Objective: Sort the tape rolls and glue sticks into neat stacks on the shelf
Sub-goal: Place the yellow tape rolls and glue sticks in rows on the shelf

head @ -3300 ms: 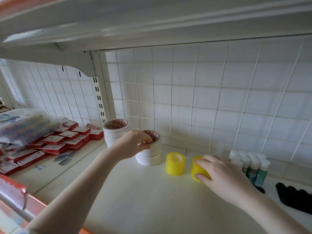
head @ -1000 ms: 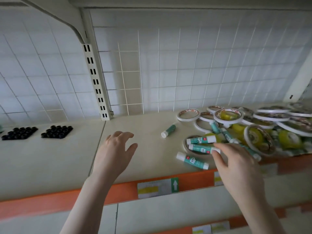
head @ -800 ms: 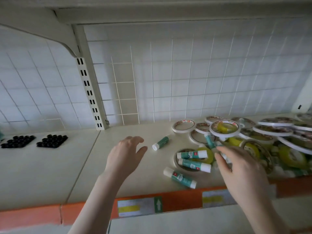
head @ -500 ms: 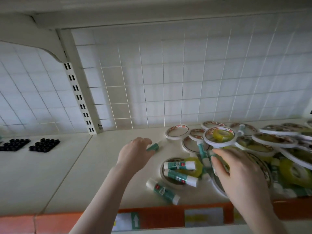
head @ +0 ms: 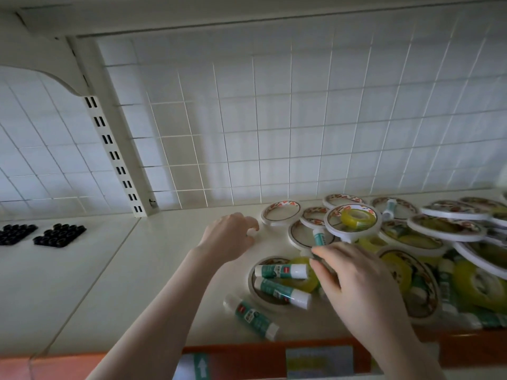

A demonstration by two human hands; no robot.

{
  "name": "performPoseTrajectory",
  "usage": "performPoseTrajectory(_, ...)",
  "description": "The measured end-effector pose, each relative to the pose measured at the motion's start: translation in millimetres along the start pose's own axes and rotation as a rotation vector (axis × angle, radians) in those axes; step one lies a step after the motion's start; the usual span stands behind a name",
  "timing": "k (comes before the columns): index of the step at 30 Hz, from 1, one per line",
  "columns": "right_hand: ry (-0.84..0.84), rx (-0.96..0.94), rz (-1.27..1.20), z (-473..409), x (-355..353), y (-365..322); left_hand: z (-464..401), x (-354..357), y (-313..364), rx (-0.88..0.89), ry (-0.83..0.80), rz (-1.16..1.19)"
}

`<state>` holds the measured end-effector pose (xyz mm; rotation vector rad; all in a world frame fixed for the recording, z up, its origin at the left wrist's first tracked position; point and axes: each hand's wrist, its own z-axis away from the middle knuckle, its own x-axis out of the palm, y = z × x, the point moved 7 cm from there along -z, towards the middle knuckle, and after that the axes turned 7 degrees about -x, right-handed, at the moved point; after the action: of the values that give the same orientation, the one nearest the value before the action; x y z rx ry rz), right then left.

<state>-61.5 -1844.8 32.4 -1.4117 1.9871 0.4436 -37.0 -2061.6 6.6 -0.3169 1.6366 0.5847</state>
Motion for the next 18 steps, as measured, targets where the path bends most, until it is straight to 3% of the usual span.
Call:
performPoseTrajectory(11,-0.171,-0.079,-0.035,-4.5,28.5,-8.8,22.7,-35.3,-23.2,-0.07,0.206,0.212)
performPoseTrajectory(18,-0.105,-0.112,-0.08,-13.4,26.5,-8.0,50.2,-48.2,-44.8,-0.134,0.35,0.321)
